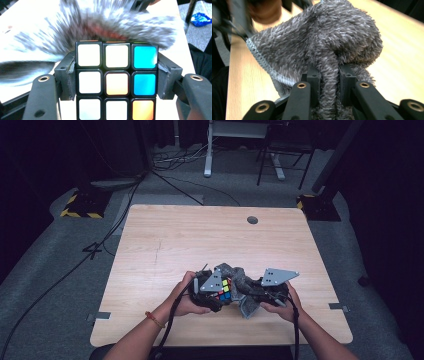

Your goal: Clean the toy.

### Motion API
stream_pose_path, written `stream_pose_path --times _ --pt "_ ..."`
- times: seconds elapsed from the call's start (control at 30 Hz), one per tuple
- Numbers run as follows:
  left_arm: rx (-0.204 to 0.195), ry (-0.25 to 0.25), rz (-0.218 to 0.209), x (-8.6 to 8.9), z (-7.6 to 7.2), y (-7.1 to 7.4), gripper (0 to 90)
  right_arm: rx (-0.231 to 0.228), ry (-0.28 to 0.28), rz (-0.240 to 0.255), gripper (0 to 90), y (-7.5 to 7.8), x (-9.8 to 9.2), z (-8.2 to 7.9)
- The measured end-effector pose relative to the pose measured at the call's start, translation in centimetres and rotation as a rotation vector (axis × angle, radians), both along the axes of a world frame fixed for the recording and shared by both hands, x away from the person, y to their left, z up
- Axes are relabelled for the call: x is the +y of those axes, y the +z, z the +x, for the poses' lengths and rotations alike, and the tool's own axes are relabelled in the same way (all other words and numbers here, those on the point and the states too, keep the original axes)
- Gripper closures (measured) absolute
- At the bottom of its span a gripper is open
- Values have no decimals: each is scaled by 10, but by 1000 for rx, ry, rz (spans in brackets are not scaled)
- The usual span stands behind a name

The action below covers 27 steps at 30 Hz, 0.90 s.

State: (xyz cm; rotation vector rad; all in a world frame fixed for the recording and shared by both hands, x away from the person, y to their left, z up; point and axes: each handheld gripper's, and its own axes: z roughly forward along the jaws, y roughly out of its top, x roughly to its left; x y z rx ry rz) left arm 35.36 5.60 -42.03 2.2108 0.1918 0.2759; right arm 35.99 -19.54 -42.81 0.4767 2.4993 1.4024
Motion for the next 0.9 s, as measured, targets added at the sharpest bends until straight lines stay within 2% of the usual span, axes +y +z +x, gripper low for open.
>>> stream_pose_path --times 0.1,0.23,0.33,0.37,0.43,0.5,0.57,0.7,0.77,0.8,0.87,0.9 --pt "-11 7 -6 3 -2 3 332 34 6 -10 755 -7 -1 4" --pt "-21 7 -23 6 -2 7 332 54 12 -43 755 -12 2 6" --pt "-23 5 -17 6 -2 6 332 64 23 -15 755 -11 0 6" --pt "-30 5 -5 5 -3 6 332 61 26 -6 755 -9 1 5" --pt "-30 3 10 2 -3 4 332 23 14 -31 756 -6 3 1" --pt "-31 -1 27 -1 -4 2 332 8 20 -2 755 -2 4 -2" --pt "-24 -8 33 -4 -4 -1 332 -10 21 6 754 2 5 -5" --pt "-35 -15 82 -13 -7 -6 332 -34 31 20 753 8 9 -9" --pt "-31 -10 80 -13 -6 -6 332 -44 30 10 753 8 11 -9" --pt "-24 -9 68 -11 -5 -5 332 -45 28 8 753 7 11 -9" --pt "-34 -6 52 -8 -5 -2 332 -39 21 -4 753 6 10 -7" --pt "-31 -6 41 -6 -5 0 332 -35 8 -21 753 4 9 -5"
